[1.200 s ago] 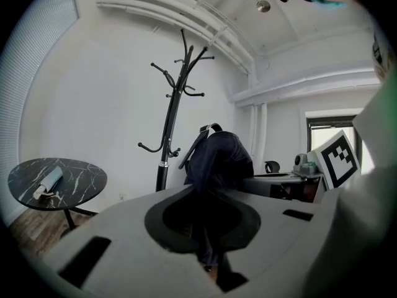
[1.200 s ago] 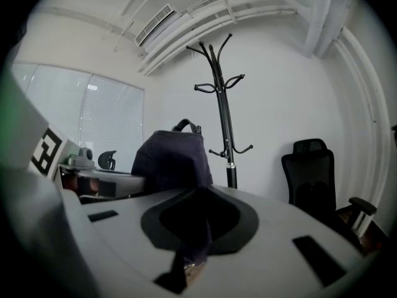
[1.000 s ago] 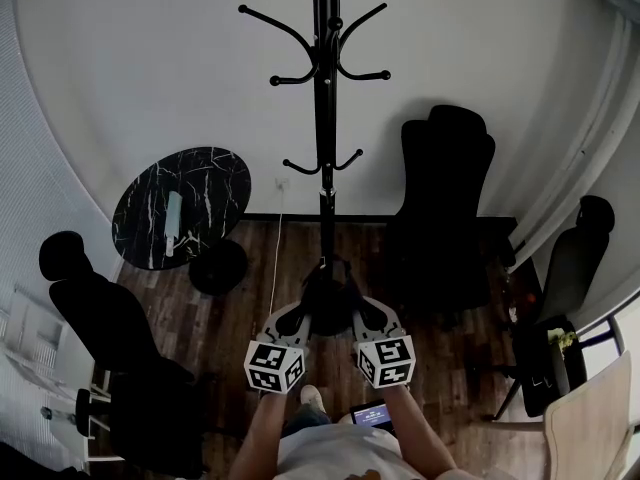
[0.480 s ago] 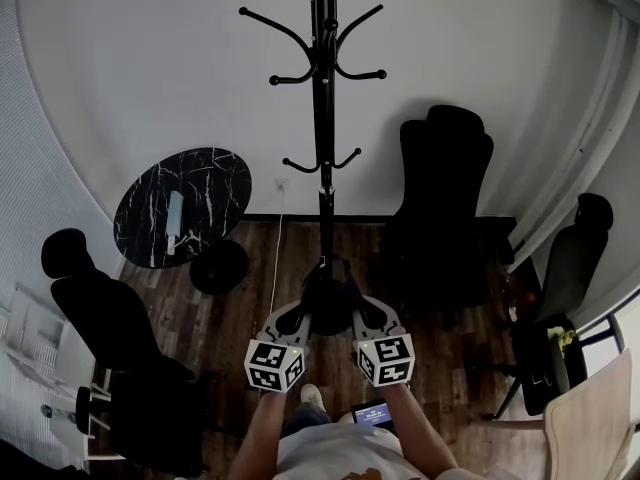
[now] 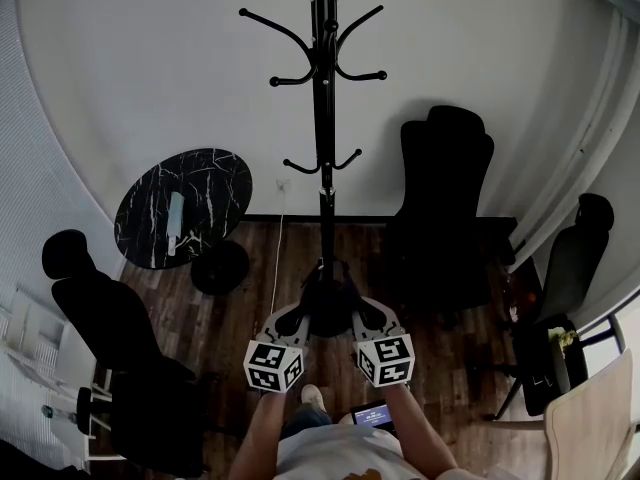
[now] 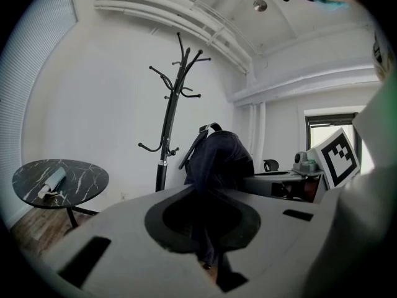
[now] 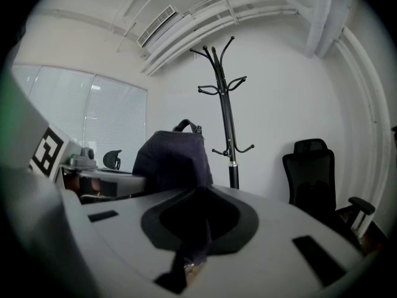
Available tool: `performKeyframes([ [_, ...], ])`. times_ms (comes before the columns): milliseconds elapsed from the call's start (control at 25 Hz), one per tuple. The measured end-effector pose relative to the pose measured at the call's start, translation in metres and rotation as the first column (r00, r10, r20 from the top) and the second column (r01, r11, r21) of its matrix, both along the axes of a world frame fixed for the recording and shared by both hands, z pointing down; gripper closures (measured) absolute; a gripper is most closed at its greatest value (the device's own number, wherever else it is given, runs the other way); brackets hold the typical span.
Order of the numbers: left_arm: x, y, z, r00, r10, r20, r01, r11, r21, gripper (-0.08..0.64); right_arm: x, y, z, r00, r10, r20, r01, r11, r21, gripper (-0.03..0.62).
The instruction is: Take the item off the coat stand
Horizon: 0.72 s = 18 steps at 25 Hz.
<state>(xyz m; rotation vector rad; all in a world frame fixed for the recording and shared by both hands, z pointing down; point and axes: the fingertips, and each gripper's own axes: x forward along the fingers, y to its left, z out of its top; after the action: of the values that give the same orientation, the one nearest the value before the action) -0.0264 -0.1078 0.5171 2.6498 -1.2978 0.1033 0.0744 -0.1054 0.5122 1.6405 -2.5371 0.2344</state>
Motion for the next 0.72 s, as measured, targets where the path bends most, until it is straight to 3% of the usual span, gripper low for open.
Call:
performKeyframes([
  [720,0.0031,0.0081,-0.0029,1.0,-0.009,-0.002,0.009,1.0,0.011,0.531,0.0046,0.008,-0.003,1.0,-0.009,-0.007,0.009,1.0,0.013,0.563],
])
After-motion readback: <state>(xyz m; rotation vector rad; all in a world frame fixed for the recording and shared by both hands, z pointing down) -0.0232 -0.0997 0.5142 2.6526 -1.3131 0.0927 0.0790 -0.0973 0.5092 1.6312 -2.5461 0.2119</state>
